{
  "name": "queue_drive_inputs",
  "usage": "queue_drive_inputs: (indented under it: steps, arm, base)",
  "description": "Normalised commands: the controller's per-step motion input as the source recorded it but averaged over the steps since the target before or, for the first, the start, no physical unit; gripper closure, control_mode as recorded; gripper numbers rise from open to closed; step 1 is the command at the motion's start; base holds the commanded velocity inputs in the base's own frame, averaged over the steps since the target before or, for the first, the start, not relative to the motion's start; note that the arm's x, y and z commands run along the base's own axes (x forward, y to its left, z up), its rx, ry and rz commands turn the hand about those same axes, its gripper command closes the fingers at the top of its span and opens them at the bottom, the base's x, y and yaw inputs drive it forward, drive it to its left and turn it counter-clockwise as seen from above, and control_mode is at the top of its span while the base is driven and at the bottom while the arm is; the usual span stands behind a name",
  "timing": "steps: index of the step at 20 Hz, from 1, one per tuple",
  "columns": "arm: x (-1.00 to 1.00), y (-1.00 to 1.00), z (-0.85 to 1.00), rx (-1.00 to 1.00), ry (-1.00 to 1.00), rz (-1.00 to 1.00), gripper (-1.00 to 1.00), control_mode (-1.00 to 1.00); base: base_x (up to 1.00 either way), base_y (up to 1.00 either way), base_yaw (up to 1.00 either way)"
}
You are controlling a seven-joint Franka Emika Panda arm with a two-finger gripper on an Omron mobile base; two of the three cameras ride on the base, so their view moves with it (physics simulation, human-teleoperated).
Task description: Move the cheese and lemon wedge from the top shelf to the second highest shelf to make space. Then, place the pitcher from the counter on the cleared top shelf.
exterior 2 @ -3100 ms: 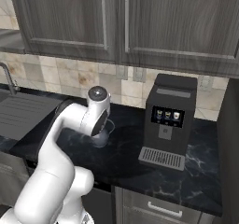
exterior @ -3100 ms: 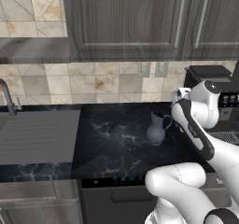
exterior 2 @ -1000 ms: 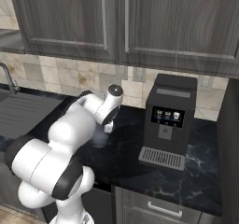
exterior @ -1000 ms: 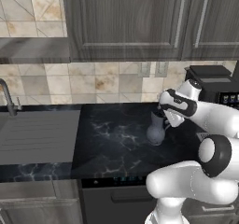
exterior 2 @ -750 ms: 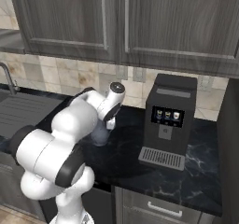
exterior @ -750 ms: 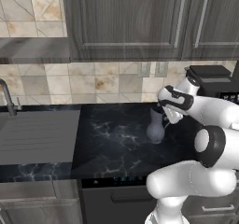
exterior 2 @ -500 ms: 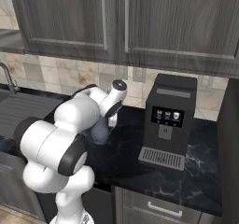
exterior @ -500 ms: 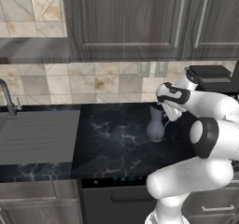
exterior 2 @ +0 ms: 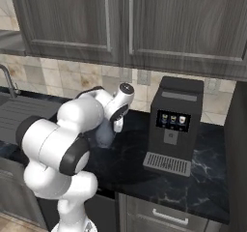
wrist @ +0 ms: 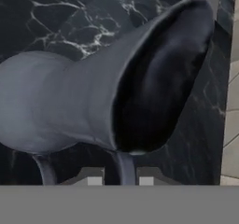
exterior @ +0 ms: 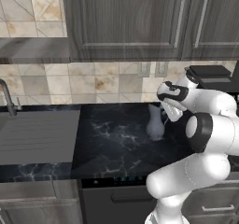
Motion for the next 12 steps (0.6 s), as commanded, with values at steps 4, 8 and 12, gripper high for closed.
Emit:
queue_drive_inputs:
  steps: [4, 8, 12]
  arm:
    - [-0.34, 0.01, -0.12, -0.02, 0.0, 0.0, 1.0, -1.0]
    - [-0.32, 0.0, -0.01, 0.0, 0.0, 0.0, 1.0, -1.0]
    - [-0.46, 0.07, 0.0, 0.0, 0.0, 0.0, 1.0, -1.0]
  base:
    - [0.0, 0.0, 0.0]
    - [0.0, 0.0, 0.0]
    - [0.0, 0.0, 0.0]
